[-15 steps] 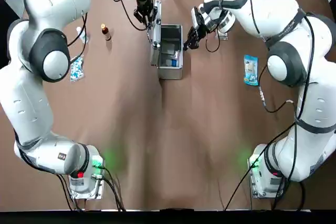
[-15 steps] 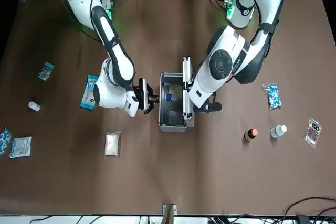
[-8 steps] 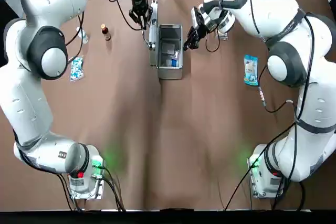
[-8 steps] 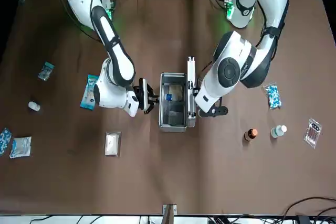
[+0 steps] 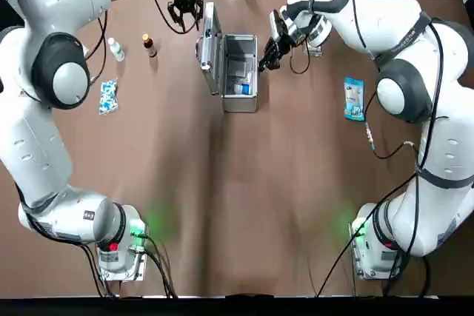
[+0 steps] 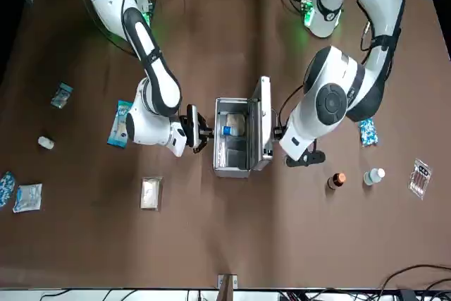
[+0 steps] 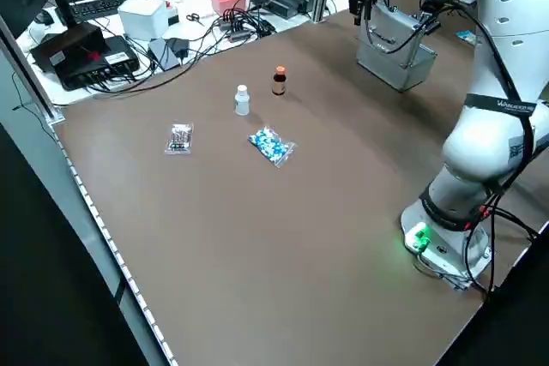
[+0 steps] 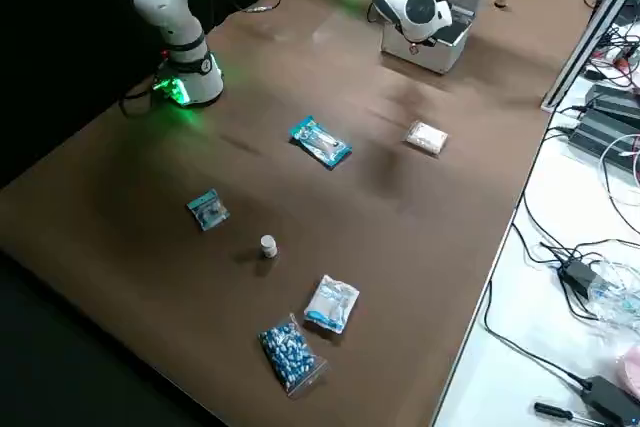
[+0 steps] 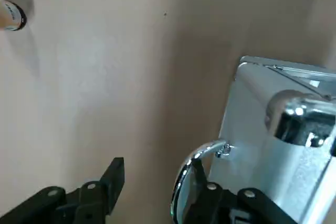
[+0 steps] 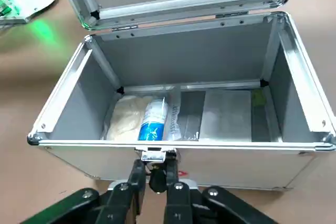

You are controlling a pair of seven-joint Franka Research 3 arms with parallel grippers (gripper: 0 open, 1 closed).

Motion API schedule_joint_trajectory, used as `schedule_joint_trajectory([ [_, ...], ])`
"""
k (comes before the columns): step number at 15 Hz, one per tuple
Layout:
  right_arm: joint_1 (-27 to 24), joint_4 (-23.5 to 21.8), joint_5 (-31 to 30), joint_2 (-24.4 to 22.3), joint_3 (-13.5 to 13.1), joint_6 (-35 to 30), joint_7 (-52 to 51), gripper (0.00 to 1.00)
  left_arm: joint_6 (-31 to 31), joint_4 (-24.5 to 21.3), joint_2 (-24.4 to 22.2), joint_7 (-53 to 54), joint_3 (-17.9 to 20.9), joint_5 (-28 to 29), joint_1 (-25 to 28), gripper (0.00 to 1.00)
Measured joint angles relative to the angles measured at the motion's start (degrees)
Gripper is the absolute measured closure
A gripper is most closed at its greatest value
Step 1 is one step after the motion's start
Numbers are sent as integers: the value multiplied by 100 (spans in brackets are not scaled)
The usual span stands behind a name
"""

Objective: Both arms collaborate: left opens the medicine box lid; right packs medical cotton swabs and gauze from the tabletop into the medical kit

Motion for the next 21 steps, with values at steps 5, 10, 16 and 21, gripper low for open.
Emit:
schedule_joint_trajectory([
  [5, 3, 3, 0, 0, -7, -8, -2, 80, -33, 71, -71, 393, 23, 3, 391, 5],
  [10, 19, 7, -2, 0, -5, -83, 8, 60, -104, 218, -380, 1004, 33, 3, 865, 0],
  [16, 22, 134, -171, -135, -72, -236, 185, 5, -416, 238, -917, 1661, 43, 3, 1433, 0],
  [21, -367, 476, -770, -410, -435, -1300, 489, 1, -1048, 433, -1197, 2171, 45, 3, 1840, 0],
])
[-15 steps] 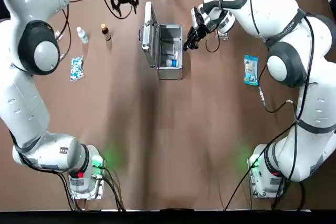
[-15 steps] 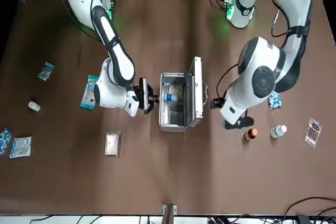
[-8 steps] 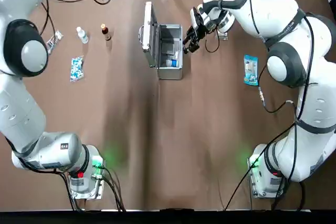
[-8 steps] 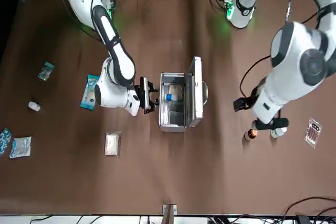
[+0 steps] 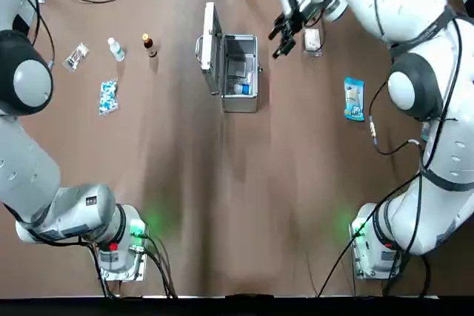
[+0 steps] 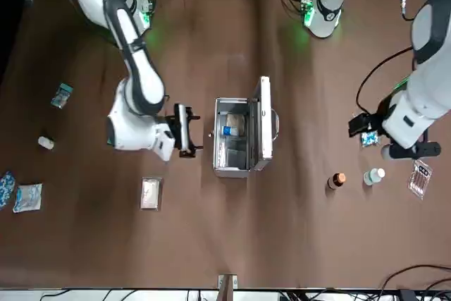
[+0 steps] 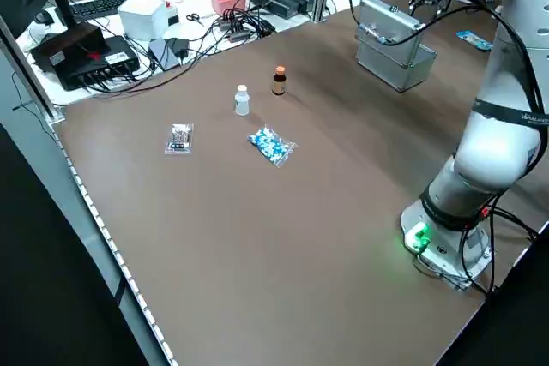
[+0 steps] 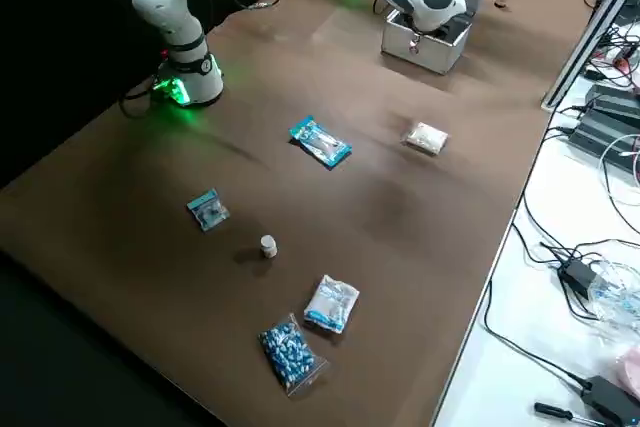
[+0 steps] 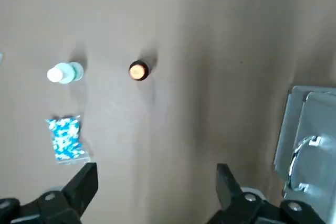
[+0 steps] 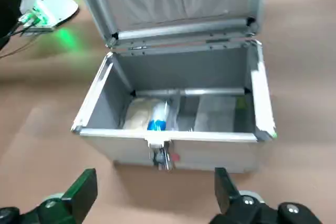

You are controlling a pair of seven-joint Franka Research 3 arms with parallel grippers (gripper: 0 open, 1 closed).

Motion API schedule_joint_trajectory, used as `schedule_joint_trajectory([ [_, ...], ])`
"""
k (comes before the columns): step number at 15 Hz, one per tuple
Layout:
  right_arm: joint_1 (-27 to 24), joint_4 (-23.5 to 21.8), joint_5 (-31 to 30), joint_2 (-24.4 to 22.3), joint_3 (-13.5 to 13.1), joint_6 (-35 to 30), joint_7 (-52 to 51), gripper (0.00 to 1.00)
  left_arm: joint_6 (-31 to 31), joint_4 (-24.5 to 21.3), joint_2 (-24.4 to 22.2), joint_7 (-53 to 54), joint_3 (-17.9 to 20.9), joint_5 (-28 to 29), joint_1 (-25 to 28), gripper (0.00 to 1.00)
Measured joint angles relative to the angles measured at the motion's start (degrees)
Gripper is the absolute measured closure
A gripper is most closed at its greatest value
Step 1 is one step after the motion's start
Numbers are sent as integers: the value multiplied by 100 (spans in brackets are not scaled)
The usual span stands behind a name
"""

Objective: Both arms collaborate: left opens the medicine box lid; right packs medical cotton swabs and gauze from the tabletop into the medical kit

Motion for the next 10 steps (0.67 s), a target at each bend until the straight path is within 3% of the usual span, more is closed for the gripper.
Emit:
schedule_joint_trajectory([
  [5, -468, 798, -473, -110, -497, -1387, 903, 1, -291, 239, -238, 185, 259, 0, 31, 0],
  [8, -478, 1212, -642, -176, -750, -1767, 1698, 1, -527, 267, -582, 551, 1027, -45, -447, 0],
  [10, -480, 1600, -1155, -213, -1001, -2068, 2345, 1, -618, 266, -812, 686, 1594, -194, -873, 0],
])
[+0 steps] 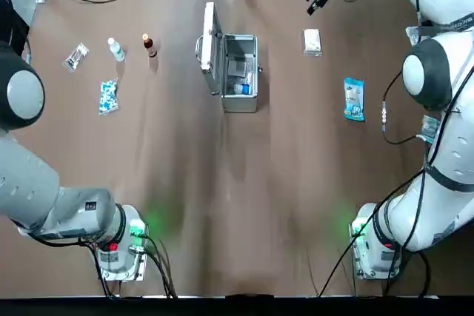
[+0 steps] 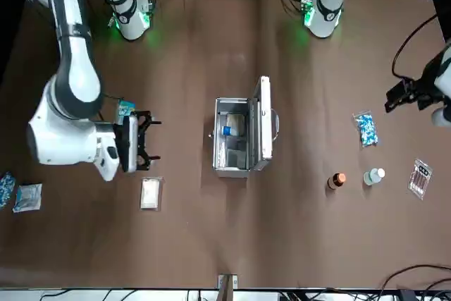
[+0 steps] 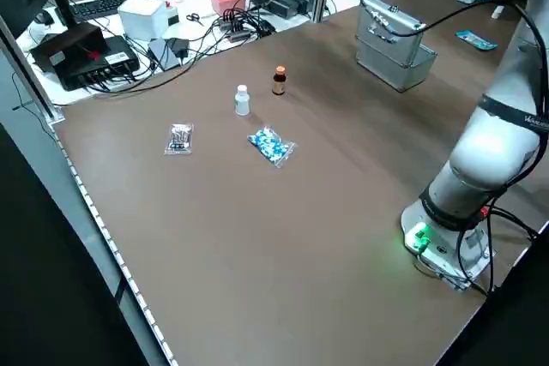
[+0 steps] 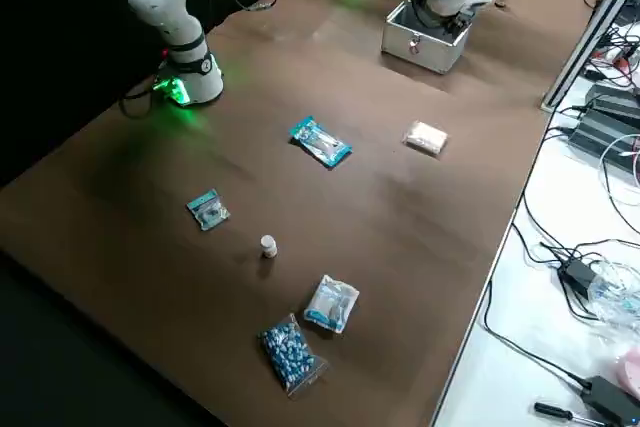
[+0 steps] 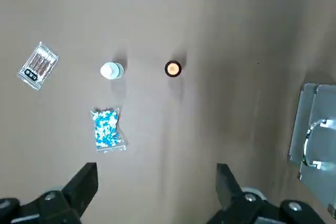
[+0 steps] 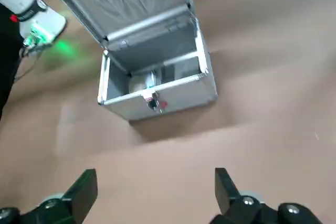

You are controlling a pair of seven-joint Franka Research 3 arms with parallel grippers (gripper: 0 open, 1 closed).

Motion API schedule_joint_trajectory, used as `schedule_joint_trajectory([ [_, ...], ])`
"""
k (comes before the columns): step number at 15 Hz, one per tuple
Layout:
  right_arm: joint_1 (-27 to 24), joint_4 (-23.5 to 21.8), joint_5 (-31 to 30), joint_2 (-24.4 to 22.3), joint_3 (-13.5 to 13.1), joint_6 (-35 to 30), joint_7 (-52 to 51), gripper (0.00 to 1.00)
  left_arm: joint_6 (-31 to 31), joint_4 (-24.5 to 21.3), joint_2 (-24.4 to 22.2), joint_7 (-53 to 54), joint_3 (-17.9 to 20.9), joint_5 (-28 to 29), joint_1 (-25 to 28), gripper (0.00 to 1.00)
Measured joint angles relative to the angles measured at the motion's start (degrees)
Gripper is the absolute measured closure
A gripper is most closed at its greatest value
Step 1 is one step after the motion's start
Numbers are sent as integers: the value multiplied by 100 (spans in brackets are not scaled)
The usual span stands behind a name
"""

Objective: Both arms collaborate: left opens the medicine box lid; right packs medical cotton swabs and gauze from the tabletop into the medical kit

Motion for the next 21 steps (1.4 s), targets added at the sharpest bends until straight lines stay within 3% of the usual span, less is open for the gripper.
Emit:
schedule_joint_trajectory([
  [6, -1, 628, -696, -2, -491, -469, 1725, 1, -1, -73, -22, 6, 76, -1, -63, 0],
  [11, 1, 774, -1572, -55, -641, -519, 2440, 1, -1, -100, -4, -51, 87, -1, -62, 0],
  [14, 0, 815, -2200, -285, -850, -875, 2663, 1, -1, -99, -4, -52, 86, -1, -63, 0],
  [21, -5, 818, -2739, -661, -1171, -1111, 3657, 1, 10, -100, 31, -17, 86, -2, -64, 0],
])
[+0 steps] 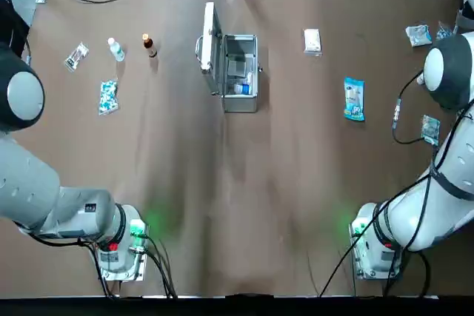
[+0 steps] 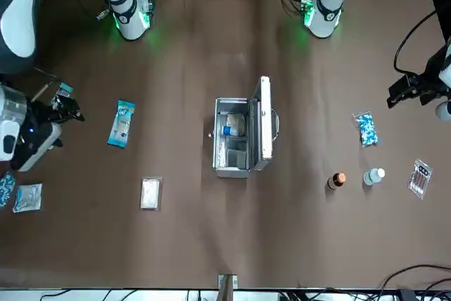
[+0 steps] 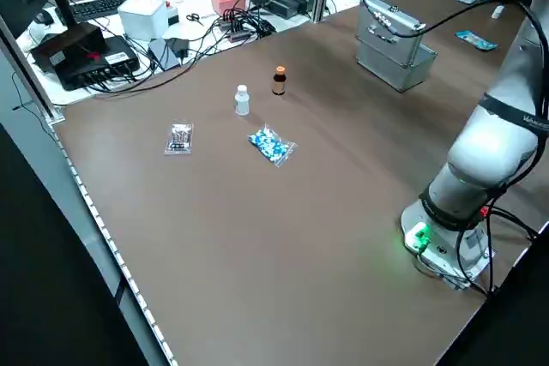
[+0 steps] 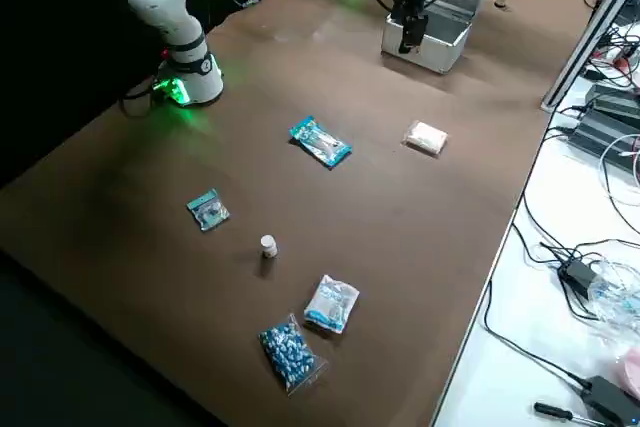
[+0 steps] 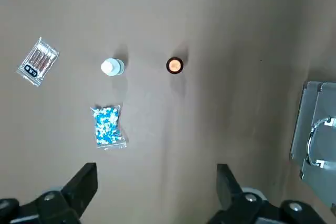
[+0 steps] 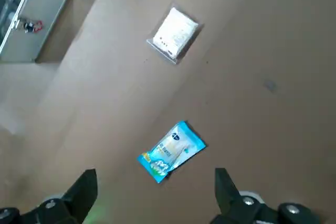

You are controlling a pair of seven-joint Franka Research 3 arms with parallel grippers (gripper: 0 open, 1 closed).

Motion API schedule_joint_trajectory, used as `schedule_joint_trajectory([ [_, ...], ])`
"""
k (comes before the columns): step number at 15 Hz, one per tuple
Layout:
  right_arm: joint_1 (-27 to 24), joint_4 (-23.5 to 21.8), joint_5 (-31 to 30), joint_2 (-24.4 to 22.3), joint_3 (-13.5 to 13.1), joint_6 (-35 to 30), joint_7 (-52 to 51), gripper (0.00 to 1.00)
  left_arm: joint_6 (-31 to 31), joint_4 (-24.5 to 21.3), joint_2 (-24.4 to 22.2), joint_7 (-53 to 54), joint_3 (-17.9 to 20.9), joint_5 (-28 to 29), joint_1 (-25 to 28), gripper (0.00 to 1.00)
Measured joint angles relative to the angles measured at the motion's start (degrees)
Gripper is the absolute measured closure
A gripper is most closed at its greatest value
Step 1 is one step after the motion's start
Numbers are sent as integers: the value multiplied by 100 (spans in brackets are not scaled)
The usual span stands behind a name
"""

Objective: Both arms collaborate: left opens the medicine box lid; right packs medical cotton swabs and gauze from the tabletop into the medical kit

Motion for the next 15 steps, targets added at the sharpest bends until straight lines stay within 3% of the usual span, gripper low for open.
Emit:
schedule_joint_trajectory([
  [2, -54, 0, -20, -101, 43, -132, 731, 1, 6, 0, 21, 1, 15, -10, 2, 0],
  [3, -192, 1, -68, -135, 195, -188, 934, 1, 6, 0, 21, 1, 23, -10, 2, 0],
  [4, -463, 2, -199, -195, 524, -233, 1164, 1, 6, 0, 21, 1, 27, -10, 2, 0],
  [7, -1608, 9, -826, -495, 2095, -307, 2126, 1, 6, 0, 22, 2, 36, -10, 2, 0],
  [9, -1996, 13, -1062, -709, 2695, -566, 2684, 1, 7, 0, 24, 2, 41, -10, 2, 0],
  [11, -2129, 21, -1116, -958, 2826, -793, 2911, 1, 8, 0, 26, 6, 40, -10, -6, 0],
  [15, -2215, -97, -1131, -1395, 2762, -889, 3035, 1, 9, 1, 30, -14, 45, -10, -9, 0],
])
